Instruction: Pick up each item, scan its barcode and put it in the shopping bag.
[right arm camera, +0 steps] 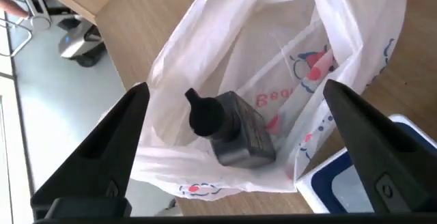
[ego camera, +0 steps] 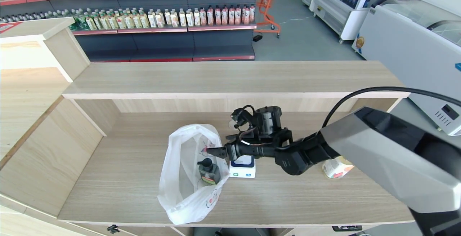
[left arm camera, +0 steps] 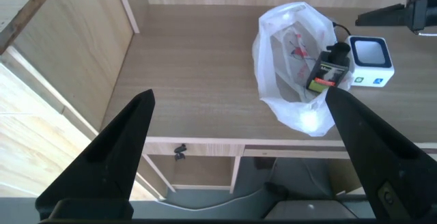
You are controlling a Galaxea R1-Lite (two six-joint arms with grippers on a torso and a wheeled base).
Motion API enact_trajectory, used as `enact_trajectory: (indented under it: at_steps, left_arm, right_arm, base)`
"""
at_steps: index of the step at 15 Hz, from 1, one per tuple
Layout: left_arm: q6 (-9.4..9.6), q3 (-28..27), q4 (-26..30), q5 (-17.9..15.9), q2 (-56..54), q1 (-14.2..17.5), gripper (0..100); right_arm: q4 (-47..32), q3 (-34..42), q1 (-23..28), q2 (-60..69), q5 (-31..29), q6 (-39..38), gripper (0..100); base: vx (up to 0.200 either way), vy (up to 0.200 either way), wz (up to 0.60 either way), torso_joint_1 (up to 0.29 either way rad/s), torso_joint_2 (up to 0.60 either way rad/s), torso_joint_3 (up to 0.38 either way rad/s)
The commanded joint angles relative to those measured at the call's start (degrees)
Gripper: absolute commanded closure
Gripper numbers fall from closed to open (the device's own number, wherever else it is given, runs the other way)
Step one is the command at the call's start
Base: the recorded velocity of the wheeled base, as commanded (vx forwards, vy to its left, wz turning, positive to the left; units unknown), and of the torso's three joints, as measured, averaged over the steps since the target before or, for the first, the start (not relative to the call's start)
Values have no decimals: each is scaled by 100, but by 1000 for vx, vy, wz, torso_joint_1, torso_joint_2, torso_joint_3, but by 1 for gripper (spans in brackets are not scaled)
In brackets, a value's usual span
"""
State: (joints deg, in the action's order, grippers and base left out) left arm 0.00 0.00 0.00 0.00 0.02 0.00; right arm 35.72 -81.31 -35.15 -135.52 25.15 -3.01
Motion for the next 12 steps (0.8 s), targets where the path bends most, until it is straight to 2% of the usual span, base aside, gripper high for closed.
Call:
enact_trajectory:
  at_steps: [1, 3, 4, 5, 7, 8, 12]
  left_arm:
    - [0, 0, 0, 0, 6, 0, 0]
    - [0, 0, 0, 0, 6, 0, 0]
    - [0, 0, 0, 0, 6, 0, 0]
    - [0, 0, 0, 0, 6, 0, 0]
    - [0, 0, 0, 0, 6, 0, 0]
    - [0, 0, 0, 0, 6, 0, 0]
    - [0, 0, 0, 0, 6, 0, 0]
  right_arm:
    - [-381, 1935, 755, 2434, -98, -806, 0]
    - [-1234, 3139, 1098, 4271, -239, -789, 0]
    - [-1770, 3429, 1194, 5071, -485, -780, 0]
    - [-2526, 3543, 1300, 5783, -863, -727, 0]
    - [-3923, 3561, 1352, 6846, -2067, -754, 0]
    - [-4275, 3596, 1370, 7242, -2330, -859, 0]
    - [-4776, 3912, 1616, 7962, -2656, -947, 0]
  base:
    - [0, 0, 0, 0, 0, 0]
    - [0, 0, 0, 0, 0, 0]
    - [0, 0, 0, 0, 0, 0]
    - [0, 0, 0, 0, 0, 0]
    - [0, 0, 0, 0, 0, 0]
    - [0, 0, 0, 0, 0, 0]
    - [0, 0, 0, 0, 0, 0]
